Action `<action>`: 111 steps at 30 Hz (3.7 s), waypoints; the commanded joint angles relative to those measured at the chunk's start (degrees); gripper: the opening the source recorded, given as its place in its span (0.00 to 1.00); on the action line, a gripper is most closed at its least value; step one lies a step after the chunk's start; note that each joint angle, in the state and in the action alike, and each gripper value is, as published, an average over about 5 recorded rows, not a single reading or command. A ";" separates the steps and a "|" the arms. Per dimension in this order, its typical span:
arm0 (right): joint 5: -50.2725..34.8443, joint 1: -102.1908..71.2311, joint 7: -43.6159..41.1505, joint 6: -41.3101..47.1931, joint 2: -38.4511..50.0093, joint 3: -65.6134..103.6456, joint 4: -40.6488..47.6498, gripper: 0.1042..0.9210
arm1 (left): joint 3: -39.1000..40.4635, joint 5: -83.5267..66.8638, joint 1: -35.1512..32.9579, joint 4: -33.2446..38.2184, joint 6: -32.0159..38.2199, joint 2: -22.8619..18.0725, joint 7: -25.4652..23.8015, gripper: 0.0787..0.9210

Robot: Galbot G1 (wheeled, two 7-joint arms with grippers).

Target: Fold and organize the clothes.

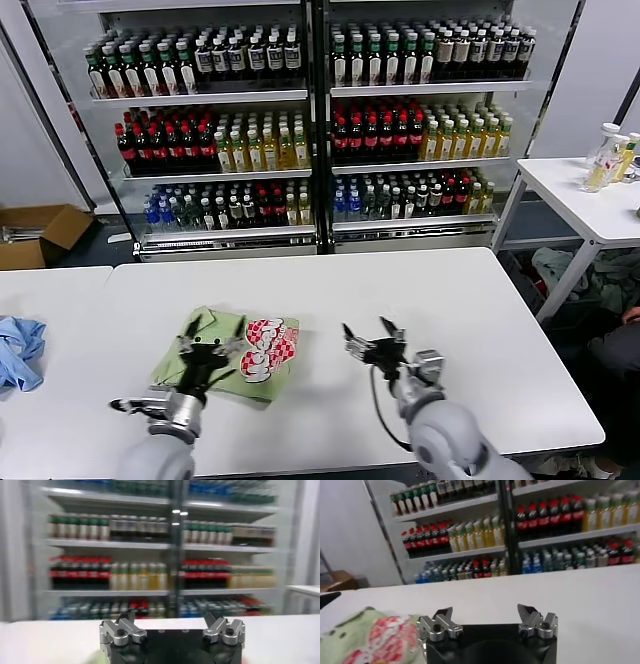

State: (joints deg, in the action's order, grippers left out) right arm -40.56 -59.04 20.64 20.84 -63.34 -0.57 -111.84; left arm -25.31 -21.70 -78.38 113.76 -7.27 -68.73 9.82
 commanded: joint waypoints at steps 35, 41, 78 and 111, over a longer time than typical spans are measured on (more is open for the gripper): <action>-5.82 15.81 5.85 4.30 -7.62 -12.54 17.51 0.09 | -11.87 -4.05 -6.48 2.13 0.64 -0.68 3.58 0.88; -2.10 19.39 -3.25 9.07 2.14 -7.92 18.82 0.01 | -10.96 -3.98 -6.32 2.35 0.08 -0.50 3.26 0.88; 15.74 -24.78 -11.49 -13.93 9.12 29.63 -8.81 0.75 | -6.22 -2.93 -8.32 7.31 -2.54 -0.11 0.10 0.88; 21.74 -30.01 -9.06 -17.43 4.11 30.72 -12.22 0.88 | -5.76 -1.83 -12.81 12.50 -2.90 -0.56 -0.85 0.88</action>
State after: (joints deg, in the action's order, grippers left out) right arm -19.68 -87.86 10.91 3.62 -58.80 29.50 -123.06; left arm -31.07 -23.71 -90.83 125.77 -10.10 -69.10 9.03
